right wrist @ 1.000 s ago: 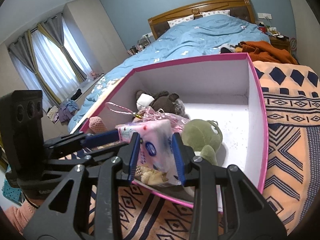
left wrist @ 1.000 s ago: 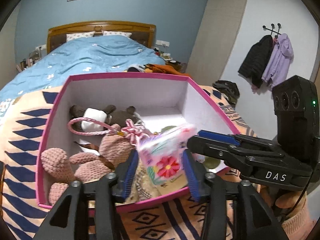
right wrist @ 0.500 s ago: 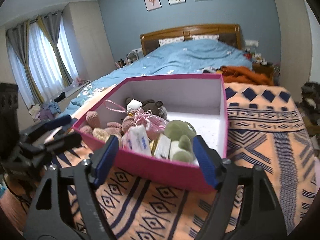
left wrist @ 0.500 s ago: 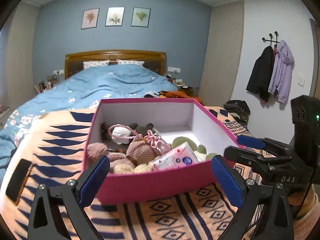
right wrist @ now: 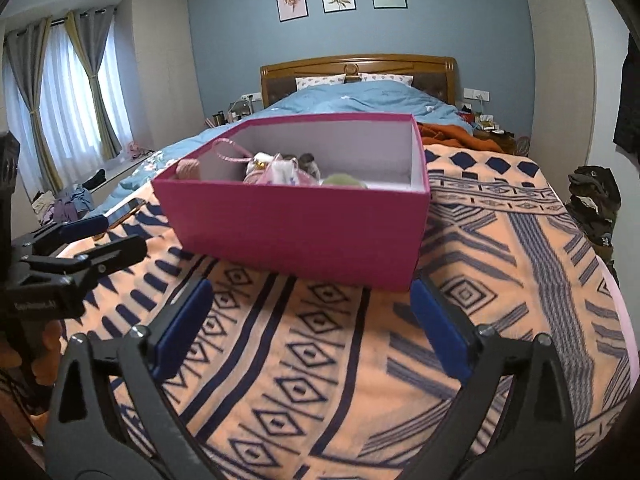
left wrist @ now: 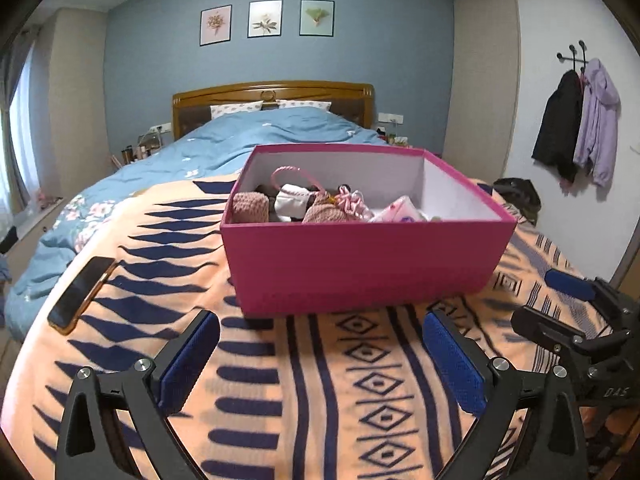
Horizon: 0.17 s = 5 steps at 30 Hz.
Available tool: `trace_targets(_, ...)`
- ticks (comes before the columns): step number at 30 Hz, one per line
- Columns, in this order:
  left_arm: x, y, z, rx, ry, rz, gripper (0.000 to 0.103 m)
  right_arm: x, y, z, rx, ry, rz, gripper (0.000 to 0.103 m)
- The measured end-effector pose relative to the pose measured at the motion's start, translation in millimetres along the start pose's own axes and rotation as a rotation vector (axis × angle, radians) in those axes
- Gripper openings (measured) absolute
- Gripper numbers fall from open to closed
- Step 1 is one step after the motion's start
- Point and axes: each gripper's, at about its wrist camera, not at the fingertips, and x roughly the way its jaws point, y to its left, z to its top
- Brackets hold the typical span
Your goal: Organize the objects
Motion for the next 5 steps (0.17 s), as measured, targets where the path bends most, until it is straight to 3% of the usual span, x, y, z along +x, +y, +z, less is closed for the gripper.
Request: trace_targets(5, -3.2, -2.3, -9.8, -0.004, 0.015, 0.006, 0.103, -3.5, 8.0, -7.4, -0.014, 0.001, -0.005, 0.099)
